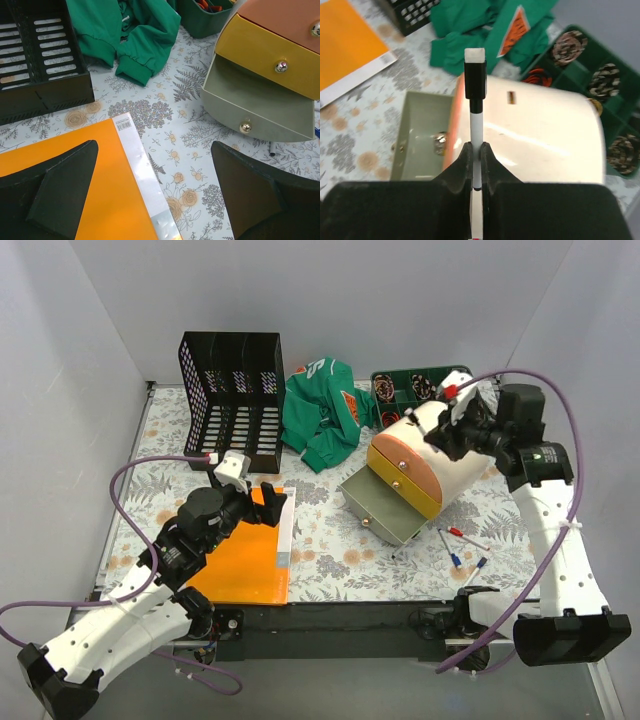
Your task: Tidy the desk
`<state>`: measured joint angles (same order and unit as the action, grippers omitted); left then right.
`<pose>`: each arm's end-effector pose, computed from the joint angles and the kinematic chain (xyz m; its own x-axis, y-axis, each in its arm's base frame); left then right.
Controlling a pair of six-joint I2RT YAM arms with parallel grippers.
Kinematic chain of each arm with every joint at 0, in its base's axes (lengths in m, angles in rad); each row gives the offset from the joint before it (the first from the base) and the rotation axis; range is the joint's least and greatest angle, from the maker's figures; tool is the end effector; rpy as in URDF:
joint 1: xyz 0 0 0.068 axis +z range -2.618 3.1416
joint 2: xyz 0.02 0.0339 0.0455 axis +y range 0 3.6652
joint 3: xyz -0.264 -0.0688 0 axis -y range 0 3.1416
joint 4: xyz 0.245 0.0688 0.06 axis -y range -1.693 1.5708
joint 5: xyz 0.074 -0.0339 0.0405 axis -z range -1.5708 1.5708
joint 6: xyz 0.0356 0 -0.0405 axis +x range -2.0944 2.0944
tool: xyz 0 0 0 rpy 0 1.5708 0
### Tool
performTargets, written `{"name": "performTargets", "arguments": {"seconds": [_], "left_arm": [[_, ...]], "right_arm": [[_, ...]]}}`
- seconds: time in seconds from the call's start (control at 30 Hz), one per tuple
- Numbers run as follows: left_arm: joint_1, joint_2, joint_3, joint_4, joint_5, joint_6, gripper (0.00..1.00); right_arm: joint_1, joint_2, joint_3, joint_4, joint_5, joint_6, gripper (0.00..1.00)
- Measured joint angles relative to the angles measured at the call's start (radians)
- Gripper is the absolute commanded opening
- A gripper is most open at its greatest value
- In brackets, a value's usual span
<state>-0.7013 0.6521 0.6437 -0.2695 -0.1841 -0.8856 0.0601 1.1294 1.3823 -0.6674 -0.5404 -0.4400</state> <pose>0.1268 -0.0986 0.3017 -0.5196 -0.5575 -0.6474 0.1540 0.6842 -0.7128 0.2236 0.0318 0.4295 -0.1416 -0.3744 -0.9164 -0.6431 0.7385 -0.2024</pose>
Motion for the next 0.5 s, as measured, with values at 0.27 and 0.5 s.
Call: {"name": "performTargets", "arguments": {"seconds": [0.27, 0.5], "left_arm": [[0.004, 0.026, 0.000, 0.000, -0.023, 0.007, 0.98], [0.006, 0.035, 0.000, 0.000, -0.041, 0.009, 0.98]], "right_arm": [[0.227, -0.003, -0.201, -0.074, -0.043, -0.068, 0.01], [0.299, -0.007, -0.277, -0.097, -0.034, -0.091, 0.01]]}}
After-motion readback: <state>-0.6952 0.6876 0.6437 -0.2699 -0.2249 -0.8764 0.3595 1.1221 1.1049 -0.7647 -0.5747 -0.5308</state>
